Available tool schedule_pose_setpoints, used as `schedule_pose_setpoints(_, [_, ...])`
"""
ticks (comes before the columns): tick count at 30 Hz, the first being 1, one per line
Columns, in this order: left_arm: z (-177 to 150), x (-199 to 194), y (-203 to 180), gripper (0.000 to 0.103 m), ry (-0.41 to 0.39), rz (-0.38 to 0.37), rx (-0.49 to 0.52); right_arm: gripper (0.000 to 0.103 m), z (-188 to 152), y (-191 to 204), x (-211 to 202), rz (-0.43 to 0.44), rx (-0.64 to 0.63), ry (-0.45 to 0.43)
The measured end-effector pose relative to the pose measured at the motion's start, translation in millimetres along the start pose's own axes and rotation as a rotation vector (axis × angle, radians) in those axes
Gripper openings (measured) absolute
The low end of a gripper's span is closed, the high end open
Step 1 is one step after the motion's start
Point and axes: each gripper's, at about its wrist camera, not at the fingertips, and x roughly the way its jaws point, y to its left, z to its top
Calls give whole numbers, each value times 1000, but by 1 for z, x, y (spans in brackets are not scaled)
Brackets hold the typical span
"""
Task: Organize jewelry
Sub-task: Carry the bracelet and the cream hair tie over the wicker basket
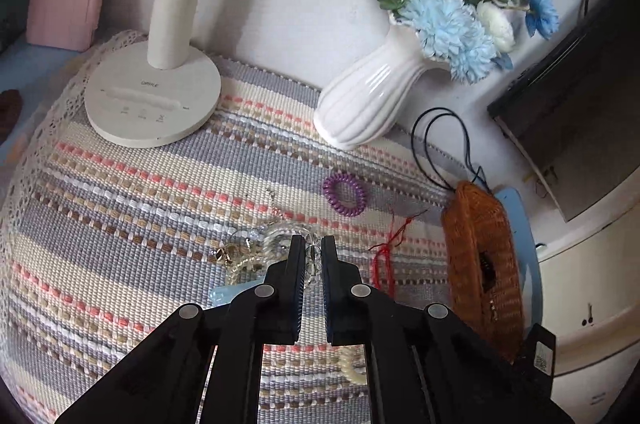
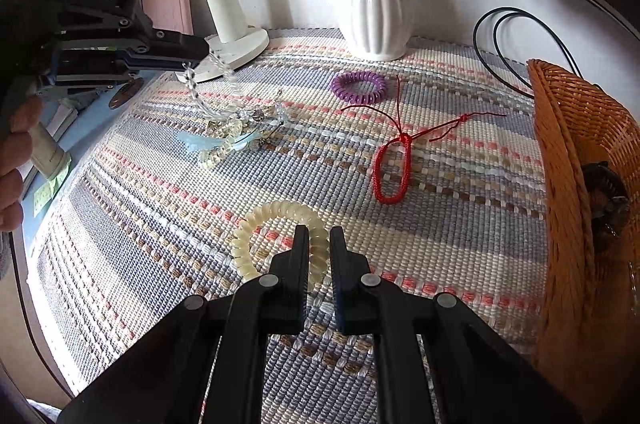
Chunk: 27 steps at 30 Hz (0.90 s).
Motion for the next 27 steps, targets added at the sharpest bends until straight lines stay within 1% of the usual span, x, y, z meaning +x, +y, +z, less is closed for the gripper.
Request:
schedule_pose_setpoints(6, [5,-15,-16,8,-15,-63,28,12,12,-13,-21,13,66,-57])
schedule_pose_setpoints(7, [7,-18,-21,8,-21,-78,35,12,15,-18,-27,12,86,-75])
schedule_pose_setpoints(11, [13,-23,-42,8,-51,-96,68,12,27,-41,-53,-4,170,-143])
schedule_pose_setpoints(13, [19,-20,-57,8,-46,-102,87,12,31,-56,-67,-24,210,-177])
schedule_pose_setpoints(16, [22,-12,-85,8,-35,-116,159,12,34,-79,-91,-86,259,-226])
schedule_pose_setpoints(19, [21,-3,-119,8,-15,-151,234,12,31,-106,-111,-154,318,-256])
schedule_pose_setpoints(22, [18,9,-154,8,10,-192,305,12,25,-133,-125,-227,374,-270])
schedule_pose_setpoints(24, [15,20,-177,8,31,-202,355,12,18,-149,-135,-271,409,-272])
schedule_pose_setpoints(27, [10,45,-213,8,75,-216,433,12,4,-170,-143,-313,469,-262])
